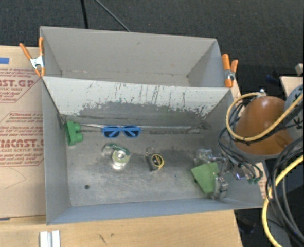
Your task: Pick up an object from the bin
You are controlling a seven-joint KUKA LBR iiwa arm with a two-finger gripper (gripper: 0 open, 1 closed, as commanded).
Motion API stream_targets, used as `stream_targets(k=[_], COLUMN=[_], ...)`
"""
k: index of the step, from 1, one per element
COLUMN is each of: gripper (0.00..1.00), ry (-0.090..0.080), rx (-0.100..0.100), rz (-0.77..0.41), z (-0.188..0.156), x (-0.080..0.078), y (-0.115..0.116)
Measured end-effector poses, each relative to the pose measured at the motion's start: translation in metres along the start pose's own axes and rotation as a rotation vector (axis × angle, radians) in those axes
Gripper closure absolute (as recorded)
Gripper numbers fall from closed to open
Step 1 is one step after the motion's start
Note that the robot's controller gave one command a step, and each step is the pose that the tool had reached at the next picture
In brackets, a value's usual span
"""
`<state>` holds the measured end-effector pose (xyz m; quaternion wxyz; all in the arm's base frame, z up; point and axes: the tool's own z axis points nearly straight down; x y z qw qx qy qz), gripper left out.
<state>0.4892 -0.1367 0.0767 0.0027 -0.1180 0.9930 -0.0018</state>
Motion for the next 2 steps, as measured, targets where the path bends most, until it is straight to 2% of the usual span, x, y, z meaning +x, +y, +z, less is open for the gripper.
stream_targets(k=[1,2], gripper=[1.0,1.0], ry=[0.006,-0.003], rx=[-0.005,0.001], rz=[-0.005,-0.055], z=[0.0,-0.157], x=[0.0,0.007], y=[0.004,-0.01])
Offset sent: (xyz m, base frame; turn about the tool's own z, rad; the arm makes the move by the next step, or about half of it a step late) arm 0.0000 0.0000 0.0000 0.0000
